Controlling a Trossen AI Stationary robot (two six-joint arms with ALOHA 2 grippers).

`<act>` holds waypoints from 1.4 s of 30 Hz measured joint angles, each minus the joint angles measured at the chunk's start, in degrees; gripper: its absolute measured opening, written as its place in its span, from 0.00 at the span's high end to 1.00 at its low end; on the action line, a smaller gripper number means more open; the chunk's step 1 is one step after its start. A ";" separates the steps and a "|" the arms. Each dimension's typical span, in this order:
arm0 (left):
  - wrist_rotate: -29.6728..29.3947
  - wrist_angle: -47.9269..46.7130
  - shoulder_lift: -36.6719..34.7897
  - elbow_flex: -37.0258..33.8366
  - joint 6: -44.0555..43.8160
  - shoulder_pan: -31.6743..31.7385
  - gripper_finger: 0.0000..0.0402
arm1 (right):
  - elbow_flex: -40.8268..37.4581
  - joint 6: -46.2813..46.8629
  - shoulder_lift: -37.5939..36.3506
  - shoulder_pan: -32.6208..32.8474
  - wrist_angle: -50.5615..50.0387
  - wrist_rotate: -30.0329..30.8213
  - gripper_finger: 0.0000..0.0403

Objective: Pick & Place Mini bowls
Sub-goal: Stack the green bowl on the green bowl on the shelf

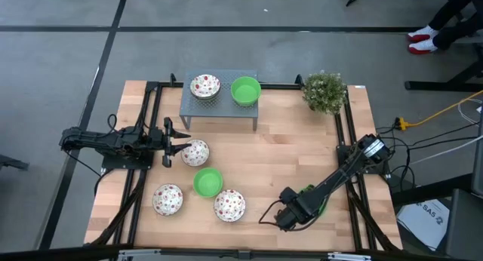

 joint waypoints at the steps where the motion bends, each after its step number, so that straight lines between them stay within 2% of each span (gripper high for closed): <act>1: 0.00 0.00 0.00 0.01 0.00 0.02 0.64 | 0.00 -0.73 0.00 -0.10 0.02 0.06 0.83; 5: 0.00 0.00 0.00 0.00 0.00 0.00 0.64 | 0.00 -3.01 0.00 -0.96 -0.79 0.62 0.97; 11: 0.00 0.00 0.00 0.00 0.00 0.02 0.64 | 0.00 -7.99 -1.46 -2.86 -0.70 2.29 0.93; 16: 0.00 0.00 0.00 0.00 0.00 0.02 0.64 | 0.00 -11.54 -4.65 -5.16 -1.13 5.67 0.98; 21: 0.00 0.00 0.00 0.01 0.00 0.02 0.64 | 0.00 -15.31 -8.35 -7.99 -1.43 9.43 0.96; 26: 0.00 0.00 0.00 0.01 0.00 0.00 0.64 | 0.00 -18.27 -13.44 -10.45 -0.88 14.04 0.98; 34: 0.00 0.00 0.00 0.00 0.00 0.01 0.64 | 0.07 -26.04 -22.55 -13.80 5.26 22.84 0.97; 42: 0.00 0.00 0.00 0.00 0.00 0.01 0.64 | 0.09 -39.58 -26.99 -18.91 15.66 27.35 0.98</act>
